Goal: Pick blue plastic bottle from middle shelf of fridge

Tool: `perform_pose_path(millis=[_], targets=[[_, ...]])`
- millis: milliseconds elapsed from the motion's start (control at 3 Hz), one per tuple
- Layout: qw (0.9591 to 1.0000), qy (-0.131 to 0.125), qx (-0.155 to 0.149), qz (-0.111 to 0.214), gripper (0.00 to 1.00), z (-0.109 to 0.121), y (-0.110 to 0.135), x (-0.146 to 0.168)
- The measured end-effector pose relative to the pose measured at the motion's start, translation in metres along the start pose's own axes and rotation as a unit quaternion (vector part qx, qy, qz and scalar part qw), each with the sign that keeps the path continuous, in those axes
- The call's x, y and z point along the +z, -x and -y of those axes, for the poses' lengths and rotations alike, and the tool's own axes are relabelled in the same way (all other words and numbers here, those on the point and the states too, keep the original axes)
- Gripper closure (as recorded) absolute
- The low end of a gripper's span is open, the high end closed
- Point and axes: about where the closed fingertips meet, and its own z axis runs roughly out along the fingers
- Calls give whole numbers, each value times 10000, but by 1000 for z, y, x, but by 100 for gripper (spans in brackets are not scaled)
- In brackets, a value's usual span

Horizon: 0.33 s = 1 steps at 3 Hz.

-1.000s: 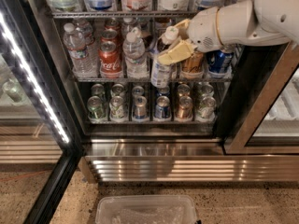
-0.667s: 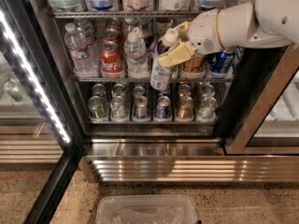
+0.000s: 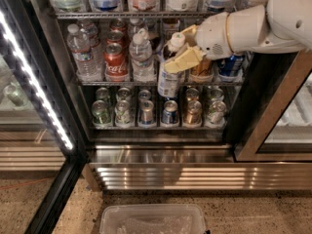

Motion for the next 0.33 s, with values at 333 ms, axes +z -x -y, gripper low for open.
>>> perform_pose_path(millis=[333], targets=[[10000,1,-1,1,100,-1,-3,1]])
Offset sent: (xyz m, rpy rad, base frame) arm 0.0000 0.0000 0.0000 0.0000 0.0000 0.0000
